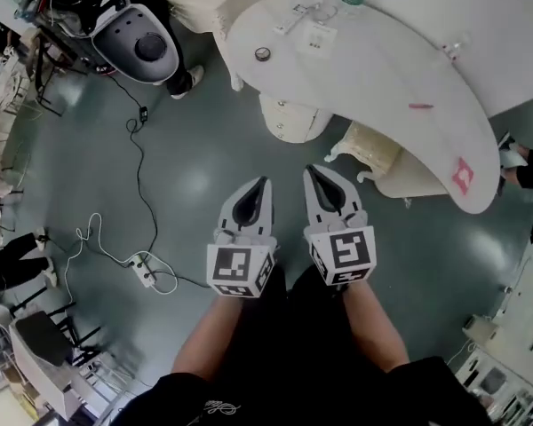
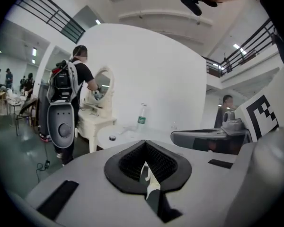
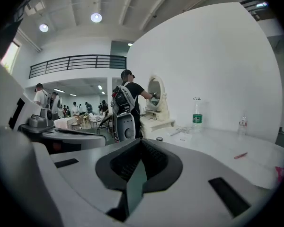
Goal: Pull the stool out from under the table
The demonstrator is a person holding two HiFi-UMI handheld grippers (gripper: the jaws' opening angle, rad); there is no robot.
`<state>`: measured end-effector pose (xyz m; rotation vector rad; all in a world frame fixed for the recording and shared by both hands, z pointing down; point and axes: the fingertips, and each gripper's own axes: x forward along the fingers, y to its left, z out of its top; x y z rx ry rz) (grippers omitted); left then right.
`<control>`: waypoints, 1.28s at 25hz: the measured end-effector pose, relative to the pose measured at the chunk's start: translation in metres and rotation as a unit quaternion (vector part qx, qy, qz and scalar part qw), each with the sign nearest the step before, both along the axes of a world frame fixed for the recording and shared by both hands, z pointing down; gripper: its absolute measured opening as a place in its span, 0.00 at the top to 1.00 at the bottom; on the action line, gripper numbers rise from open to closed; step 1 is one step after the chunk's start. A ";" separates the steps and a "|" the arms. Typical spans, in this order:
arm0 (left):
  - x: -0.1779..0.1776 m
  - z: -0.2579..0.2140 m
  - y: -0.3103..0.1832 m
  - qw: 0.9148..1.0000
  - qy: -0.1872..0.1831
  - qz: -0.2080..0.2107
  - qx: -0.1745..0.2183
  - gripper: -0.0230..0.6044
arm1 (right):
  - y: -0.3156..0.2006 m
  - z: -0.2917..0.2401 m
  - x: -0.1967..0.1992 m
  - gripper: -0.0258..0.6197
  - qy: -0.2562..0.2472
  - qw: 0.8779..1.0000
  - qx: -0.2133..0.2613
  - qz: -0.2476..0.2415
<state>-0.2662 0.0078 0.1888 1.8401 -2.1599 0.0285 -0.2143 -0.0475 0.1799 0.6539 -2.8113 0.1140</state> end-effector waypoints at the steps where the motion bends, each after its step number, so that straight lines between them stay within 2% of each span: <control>1: 0.001 0.004 0.003 1.000 0.004 0.018 -0.003 0.95 | 0.004 0.003 0.005 0.95 0.005 1.000 -0.003 0.018; 8: 0.043 0.027 -0.001 0.991 0.018 0.127 -0.025 0.95 | 0.002 0.004 0.066 0.95 0.024 0.991 0.015 0.134; 14: 0.118 0.030 -0.017 0.976 0.013 0.215 -0.021 0.95 | 0.003 0.000 0.160 0.95 0.034 0.972 0.032 0.229; 17: 0.157 0.028 -0.013 0.971 0.007 0.239 -0.018 0.95 | 0.015 0.002 0.209 0.95 0.036 0.962 0.023 0.270; 20: 0.179 0.034 -0.008 0.969 -0.003 0.245 -0.025 0.95 | 0.026 0.011 0.249 0.95 0.043 0.954 0.008 0.297; 25: 0.185 0.068 -0.018 0.965 -0.055 0.249 -0.053 0.95 | 0.026 0.048 0.284 0.95 0.069 0.944 -0.020 0.322; 28: 0.181 0.091 -0.026 0.961 -0.063 0.261 -0.071 0.95 | 0.019 0.070 0.289 0.95 0.093 0.937 -0.030 0.336; 32: 0.174 0.116 -0.048 0.950 -0.076 0.290 -0.084 0.95 | 0.002 0.095 0.282 0.95 0.119 0.930 -0.032 0.346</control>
